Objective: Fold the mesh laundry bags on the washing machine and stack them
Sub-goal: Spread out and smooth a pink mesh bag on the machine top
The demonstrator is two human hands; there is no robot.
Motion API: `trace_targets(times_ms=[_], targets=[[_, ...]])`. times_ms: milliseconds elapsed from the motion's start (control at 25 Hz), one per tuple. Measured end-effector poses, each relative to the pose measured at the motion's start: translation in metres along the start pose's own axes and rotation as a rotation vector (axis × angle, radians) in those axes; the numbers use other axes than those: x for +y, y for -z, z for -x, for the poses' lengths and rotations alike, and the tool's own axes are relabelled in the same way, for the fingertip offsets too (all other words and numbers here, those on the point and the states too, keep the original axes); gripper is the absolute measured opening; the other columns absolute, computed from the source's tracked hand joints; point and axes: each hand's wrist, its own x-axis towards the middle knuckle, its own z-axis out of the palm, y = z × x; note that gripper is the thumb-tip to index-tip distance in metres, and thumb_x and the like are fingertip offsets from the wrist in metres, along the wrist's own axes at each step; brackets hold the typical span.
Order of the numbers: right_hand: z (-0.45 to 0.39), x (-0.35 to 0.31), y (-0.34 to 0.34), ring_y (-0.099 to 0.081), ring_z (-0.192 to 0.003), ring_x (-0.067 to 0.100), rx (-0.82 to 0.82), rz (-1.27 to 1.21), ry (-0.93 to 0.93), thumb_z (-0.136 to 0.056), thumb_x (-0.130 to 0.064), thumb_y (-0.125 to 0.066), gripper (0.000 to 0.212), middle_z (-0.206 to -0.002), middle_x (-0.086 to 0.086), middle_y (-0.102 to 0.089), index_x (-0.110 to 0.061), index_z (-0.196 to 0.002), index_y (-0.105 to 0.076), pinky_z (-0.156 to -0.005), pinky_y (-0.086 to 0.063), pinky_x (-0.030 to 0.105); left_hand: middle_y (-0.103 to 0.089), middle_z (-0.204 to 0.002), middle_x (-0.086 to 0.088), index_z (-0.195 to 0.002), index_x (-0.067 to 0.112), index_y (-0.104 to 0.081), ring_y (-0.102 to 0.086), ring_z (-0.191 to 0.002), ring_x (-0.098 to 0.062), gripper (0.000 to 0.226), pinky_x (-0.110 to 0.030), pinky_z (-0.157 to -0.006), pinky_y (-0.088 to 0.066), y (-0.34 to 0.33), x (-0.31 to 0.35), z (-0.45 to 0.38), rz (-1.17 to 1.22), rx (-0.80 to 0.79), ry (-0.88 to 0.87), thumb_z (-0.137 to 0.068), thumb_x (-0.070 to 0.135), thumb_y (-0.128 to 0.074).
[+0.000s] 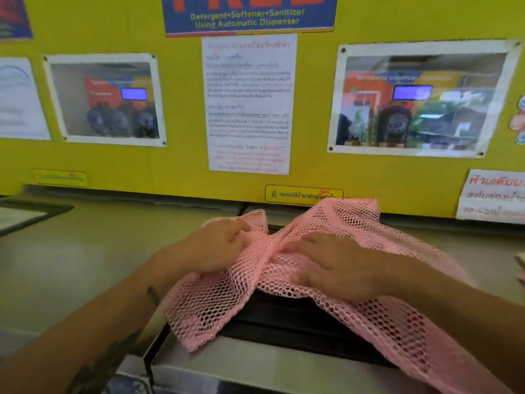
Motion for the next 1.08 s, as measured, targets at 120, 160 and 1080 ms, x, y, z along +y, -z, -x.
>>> trace_targets(times_ms=[120,160,1080], targets=[[-0.012,-0.017,0.000,-0.005,-0.151,0.012,-0.144,-0.092,0.057,-0.094,-0.063,-0.025,0.062,-0.165,-0.009,-0.010,-0.045,-0.152,-0.011,-0.123,-0.006,0.048,-0.054,-0.131,0.012,-0.131,0.030,-0.057,-0.055,-0.113,-0.009,0.039,-0.027,-0.102,-0.038,0.009,-0.024,0.000,0.022,-0.086,0.012,-0.095,0.042,-0.052],[-0.008,-0.010,0.007,-0.005,-0.151,0.012,-0.214,-0.086,0.022,-0.095,-0.061,-0.033,0.063,-0.165,-0.010,-0.010,-0.044,-0.152,-0.013,-0.122,-0.005,0.044,-0.059,-0.128,0.011,-0.122,0.031,-0.061,-0.058,-0.110,-0.010,0.032,-0.031,-0.101,-0.042,0.011,-0.033,-0.001,-0.061,-0.023,-0.014,-0.094,0.042,-0.051],[-0.065,-0.014,0.048,-0.059,-0.084,0.023,0.681,-0.277,-0.269,-0.089,-0.024,-0.060,0.019,-0.092,0.000,-0.061,-0.020,-0.105,-0.050,-0.072,-0.050,0.041,-0.061,-0.114,-0.008,-0.120,0.022,-0.054,-0.062,-0.093,-0.025,0.035,-0.034,-0.072,-0.053,0.081,-0.032,-0.057,0.301,0.594,0.125,-0.087,0.012,-0.055]])
